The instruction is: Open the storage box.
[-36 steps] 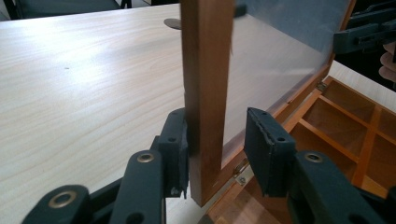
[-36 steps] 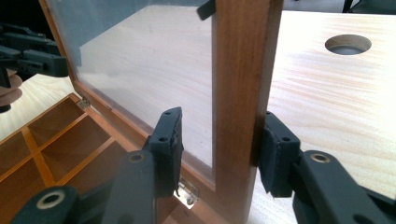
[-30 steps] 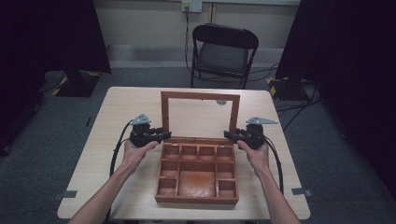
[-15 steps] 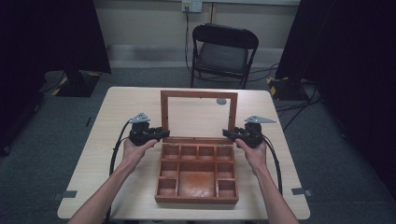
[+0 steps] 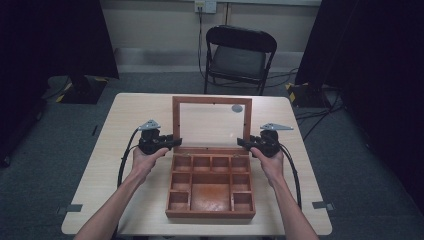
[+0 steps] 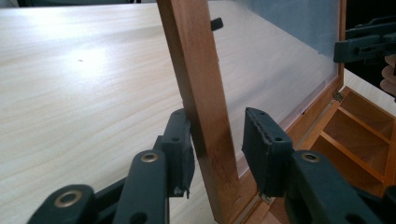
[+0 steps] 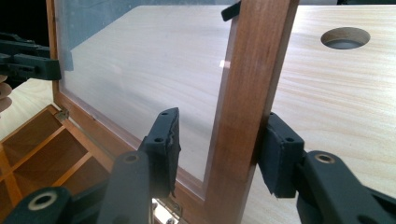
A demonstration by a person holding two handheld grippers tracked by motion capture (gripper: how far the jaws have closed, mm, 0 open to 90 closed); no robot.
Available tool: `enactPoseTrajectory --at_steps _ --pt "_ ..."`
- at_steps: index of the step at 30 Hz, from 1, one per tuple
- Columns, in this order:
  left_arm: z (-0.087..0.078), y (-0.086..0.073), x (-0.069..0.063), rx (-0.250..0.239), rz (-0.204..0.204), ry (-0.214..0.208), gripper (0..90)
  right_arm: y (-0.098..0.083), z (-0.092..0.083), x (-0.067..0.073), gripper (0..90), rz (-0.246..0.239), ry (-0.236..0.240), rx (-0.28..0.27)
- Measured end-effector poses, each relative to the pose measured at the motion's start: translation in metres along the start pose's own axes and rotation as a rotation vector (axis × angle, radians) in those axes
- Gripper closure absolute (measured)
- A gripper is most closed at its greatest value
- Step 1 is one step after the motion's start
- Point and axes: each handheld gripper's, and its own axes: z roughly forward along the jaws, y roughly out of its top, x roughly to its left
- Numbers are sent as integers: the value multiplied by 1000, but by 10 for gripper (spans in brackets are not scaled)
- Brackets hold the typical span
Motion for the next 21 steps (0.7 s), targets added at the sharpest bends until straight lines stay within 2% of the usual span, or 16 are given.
enactPoseTrajectory --at_steps 4,10,16,21 --pt "3 -1 2 1 -19 -4 611 -1 2 -2 523 8 -1 2" --pt "4 -2 4 3 -25 -8 608 -1 4 -2 504 15 -4 8" --pt "7 -3 7 7 -61 -12 591 -2 10 -3 464 33 -9 20" --pt "7 -2 8 24 -57 -9 587 -2 11 -5 459 39 -6 27"
